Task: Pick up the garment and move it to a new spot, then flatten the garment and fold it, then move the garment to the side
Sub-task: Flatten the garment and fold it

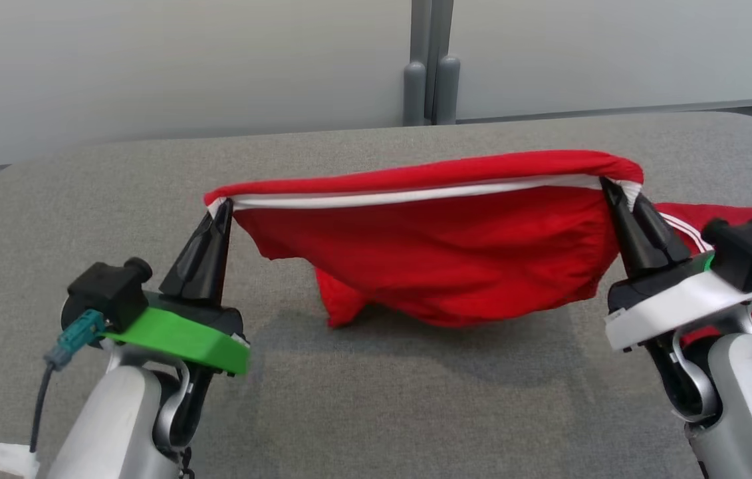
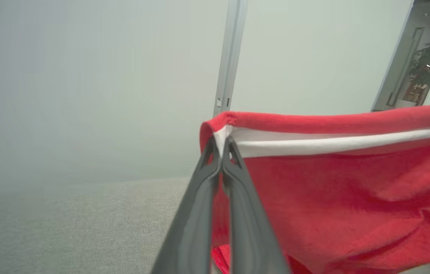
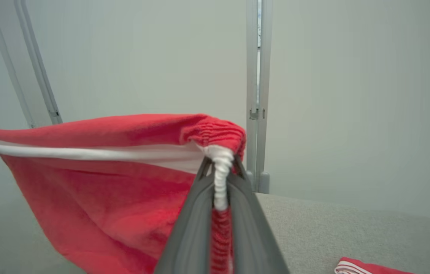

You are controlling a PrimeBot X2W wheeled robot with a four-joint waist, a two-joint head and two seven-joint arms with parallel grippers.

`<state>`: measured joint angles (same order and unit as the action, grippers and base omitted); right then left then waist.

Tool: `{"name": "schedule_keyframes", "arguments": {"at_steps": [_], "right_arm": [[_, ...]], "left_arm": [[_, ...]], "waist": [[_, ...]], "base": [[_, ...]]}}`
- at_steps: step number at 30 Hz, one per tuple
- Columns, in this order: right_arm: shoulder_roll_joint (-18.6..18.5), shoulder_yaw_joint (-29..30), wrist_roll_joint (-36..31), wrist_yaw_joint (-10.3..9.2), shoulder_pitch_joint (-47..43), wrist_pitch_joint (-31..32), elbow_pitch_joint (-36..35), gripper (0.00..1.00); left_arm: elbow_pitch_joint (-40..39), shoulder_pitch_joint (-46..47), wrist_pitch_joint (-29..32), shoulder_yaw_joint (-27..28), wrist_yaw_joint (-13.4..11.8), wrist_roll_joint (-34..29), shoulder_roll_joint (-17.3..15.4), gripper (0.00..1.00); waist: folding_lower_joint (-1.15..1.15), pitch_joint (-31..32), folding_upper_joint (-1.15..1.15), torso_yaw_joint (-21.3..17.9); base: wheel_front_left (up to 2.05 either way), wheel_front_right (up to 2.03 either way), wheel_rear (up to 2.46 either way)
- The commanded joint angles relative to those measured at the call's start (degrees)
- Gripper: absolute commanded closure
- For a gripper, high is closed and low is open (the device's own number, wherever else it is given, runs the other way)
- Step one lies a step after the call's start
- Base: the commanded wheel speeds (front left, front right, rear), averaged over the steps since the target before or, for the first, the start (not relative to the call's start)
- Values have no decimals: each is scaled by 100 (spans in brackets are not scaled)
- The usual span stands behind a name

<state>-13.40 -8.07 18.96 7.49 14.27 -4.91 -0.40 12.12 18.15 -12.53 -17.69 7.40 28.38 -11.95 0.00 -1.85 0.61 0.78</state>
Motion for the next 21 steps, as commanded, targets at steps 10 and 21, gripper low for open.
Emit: {"name": "schedule_keyframes", "arguments": {"at_steps": [10, 21], "right_arm": [[-145, 330, -149, 0, 157, 617, -1444, 100], [-322, -351, 111, 0, 1520, 1132, -906, 100]], "left_arm": [[-2146, 365, 1130, 337, -252, 332, -514, 100], [-1634, 1623, 1906, 414, -204, 632, -720, 100]], "waist": [[0, 214, -61, -25], [0, -454, -61, 5]], "base": [[0, 0, 0], [0, 0, 0]]}}
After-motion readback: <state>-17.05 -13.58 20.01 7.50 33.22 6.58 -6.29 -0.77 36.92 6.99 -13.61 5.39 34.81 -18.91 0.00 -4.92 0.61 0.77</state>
